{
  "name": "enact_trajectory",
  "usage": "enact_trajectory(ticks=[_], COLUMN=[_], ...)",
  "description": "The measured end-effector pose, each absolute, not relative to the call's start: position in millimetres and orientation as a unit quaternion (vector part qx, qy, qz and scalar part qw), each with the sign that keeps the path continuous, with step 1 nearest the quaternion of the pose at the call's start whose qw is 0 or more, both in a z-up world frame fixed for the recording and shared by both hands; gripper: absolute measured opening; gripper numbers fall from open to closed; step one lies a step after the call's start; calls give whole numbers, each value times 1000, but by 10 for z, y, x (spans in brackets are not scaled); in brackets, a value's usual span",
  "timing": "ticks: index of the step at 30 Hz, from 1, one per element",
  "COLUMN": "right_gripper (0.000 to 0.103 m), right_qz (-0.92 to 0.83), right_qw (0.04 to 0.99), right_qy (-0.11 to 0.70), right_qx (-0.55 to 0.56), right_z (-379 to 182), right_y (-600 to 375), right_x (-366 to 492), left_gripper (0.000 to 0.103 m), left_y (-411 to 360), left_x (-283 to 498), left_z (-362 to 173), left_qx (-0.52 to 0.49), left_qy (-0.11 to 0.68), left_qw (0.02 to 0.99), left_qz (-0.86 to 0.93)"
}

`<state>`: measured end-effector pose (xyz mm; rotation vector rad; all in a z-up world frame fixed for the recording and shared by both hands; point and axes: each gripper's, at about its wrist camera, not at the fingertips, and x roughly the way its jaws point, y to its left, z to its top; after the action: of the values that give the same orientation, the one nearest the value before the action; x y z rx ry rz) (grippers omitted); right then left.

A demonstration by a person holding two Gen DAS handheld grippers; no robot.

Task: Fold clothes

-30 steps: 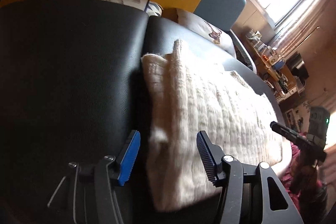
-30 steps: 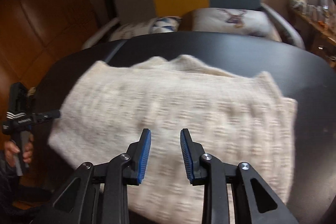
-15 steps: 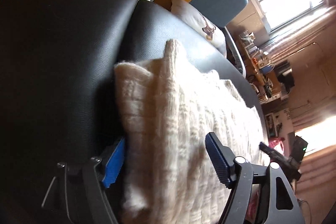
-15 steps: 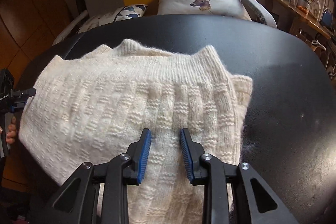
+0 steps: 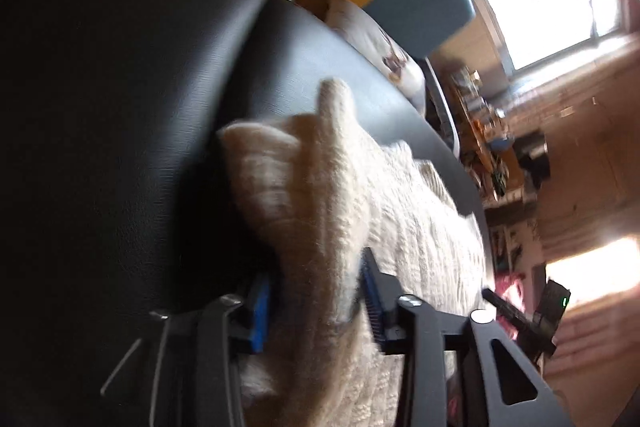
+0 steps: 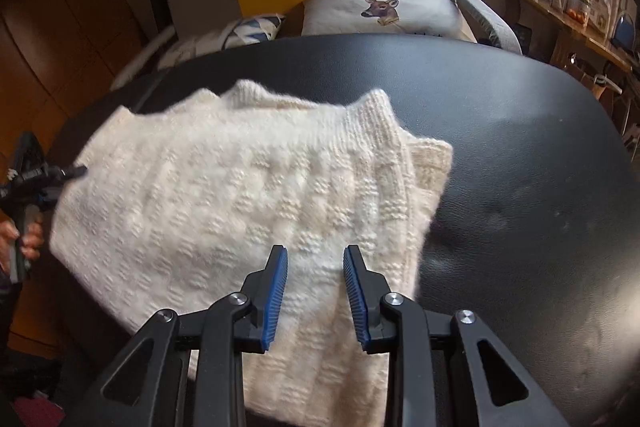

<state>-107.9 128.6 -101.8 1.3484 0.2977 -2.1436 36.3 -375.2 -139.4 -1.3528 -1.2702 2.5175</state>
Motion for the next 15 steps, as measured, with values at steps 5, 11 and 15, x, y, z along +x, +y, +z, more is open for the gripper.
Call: enact_trajectory(ticks=[5,11,15], right_gripper=[29,29,29], right_qz=[-805,-804,-798], right_qw=[295,295,295], right_qy=[89,98,104], right_qx=[506,507,516], right_z=[-996,-995,-1068], right_y=[1406,1500,1513], right_x=[-1090,-1126,-1125], left_gripper=[64,21,19], left_y=[-3614,-3514,-3579], left_x=[316,353,443], left_z=[-1344,-1319,-1305], left_qx=[-443,-433,-409], left_qy=[-361,-359,-394], left_qw=[5,15,12], left_qz=[821,827,823])
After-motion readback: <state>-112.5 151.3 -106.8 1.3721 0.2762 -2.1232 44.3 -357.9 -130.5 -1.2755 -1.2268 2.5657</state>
